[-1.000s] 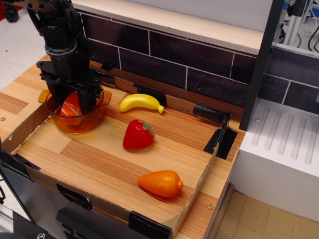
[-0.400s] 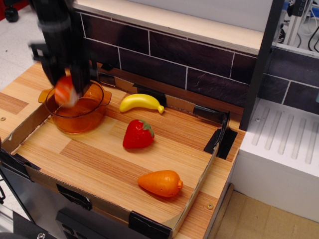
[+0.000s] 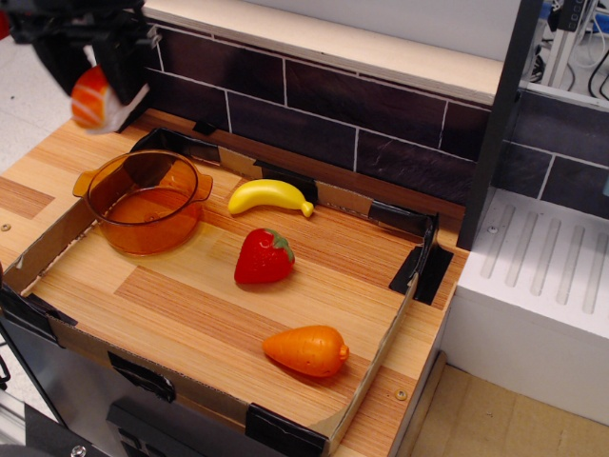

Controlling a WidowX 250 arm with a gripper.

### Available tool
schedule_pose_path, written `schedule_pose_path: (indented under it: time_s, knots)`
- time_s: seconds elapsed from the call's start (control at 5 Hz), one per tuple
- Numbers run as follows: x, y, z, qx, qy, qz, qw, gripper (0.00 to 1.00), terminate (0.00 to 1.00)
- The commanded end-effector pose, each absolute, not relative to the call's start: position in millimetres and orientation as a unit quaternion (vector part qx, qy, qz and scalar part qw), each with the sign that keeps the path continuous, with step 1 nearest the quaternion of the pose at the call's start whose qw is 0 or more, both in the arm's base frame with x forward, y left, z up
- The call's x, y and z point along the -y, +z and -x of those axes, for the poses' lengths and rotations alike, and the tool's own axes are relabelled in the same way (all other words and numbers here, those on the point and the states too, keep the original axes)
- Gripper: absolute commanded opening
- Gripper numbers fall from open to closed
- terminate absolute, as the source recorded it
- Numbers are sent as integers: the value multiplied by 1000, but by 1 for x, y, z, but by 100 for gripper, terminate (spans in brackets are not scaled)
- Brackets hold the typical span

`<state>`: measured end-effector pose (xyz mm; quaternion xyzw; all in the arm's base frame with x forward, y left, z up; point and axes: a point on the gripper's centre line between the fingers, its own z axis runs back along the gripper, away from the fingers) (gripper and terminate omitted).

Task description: Take sushi out of pot

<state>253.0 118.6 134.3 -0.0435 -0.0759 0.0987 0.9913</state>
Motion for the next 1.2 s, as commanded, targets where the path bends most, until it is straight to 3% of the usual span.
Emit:
schedule_pose_path:
  time_s: [0.0, 0.2, 0.4, 1.0]
  knots:
    - [-74, 125, -218, 90, -17, 26, 995, 0, 0]
    - [-72, 96, -197, 94, -78, 3, 992, 0, 0]
    - [-69, 71, -194, 80, -100, -9, 992, 0, 0]
    - [-57, 26, -202, 77, -142, -28, 986, 0, 0]
